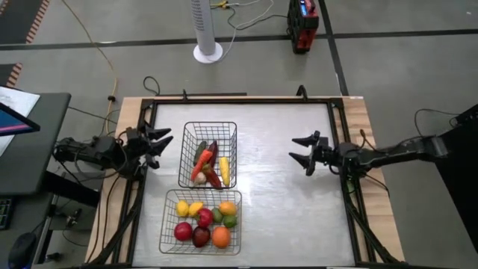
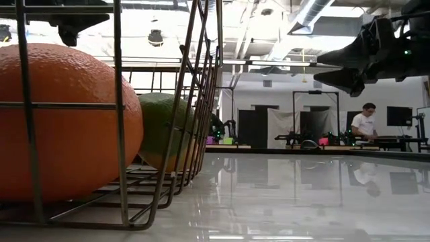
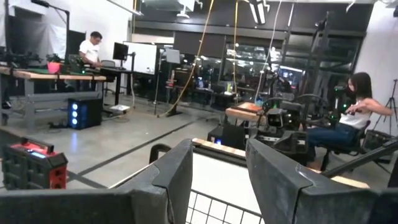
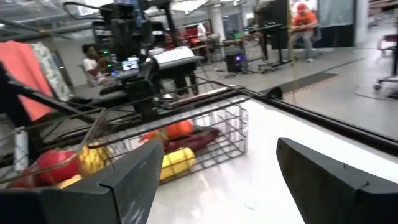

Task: Sort produce into baskets
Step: Return to Home Position

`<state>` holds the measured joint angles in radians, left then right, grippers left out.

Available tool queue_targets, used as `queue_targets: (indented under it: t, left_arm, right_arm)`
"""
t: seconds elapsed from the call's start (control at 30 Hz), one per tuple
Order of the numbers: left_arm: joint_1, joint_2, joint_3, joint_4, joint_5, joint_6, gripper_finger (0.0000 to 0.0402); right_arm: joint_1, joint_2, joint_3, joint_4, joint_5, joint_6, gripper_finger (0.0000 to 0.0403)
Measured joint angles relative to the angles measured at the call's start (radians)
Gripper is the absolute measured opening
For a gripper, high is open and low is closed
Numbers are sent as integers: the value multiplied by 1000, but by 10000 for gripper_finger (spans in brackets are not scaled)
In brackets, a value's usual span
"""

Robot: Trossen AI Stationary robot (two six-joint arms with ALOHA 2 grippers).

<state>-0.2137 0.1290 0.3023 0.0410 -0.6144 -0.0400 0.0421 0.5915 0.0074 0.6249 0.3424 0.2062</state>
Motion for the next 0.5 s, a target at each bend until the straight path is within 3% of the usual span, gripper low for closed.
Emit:
queue_targets:
  t: [0.17, 0.33, 0.5]
  left_arm:
    - [0, -55, 0, -65, 0, -8, 137]
    - [0, -64, -7, -111, 1, -12, 137]
    - [0, -65, -73, -104, 35, -58, 137]
  right_arm:
    - [-19, -190, 0, -244, -20, 38, 340]
    - [-16, -303, 4, -357, -66, 27, 340]
    - [-16, -423, 97, -596, -68, -3, 340]
